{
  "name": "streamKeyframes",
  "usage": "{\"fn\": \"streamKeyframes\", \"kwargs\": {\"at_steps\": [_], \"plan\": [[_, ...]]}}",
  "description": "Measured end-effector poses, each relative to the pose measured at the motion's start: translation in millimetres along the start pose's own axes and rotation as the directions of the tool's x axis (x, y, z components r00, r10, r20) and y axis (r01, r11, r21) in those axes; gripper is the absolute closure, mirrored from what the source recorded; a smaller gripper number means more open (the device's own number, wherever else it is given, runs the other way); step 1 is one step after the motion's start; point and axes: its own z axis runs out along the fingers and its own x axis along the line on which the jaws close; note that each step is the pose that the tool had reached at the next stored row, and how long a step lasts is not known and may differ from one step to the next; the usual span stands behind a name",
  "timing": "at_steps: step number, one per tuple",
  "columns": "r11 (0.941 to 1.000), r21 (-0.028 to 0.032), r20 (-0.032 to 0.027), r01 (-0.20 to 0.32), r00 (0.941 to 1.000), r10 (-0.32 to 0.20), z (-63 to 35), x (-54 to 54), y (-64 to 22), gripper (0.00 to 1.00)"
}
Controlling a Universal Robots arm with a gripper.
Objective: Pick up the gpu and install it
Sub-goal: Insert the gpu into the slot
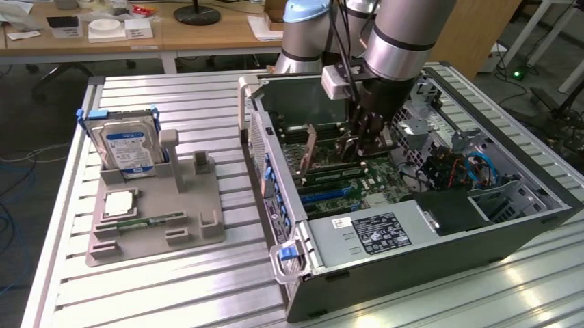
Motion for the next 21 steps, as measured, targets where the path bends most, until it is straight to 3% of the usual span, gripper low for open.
{"fn": "streamKeyframes", "kwargs": {"at_steps": [4, 11, 21], "plan": [[0.9998, 0.0014, -0.0033, -0.018, 0.9998, 0.018, 7.3, 0.5, 3.1, 0.71], [0.9997, 0.0022, -0.0034, -0.026, 0.9996, 0.026, 16.3, 2.4, 11.8, 0.71], [0.9997, 0.0022, -0.0034, -0.026, 0.9997, 0.026, 24.5, 7.9, 16.3, 0.71]]}}
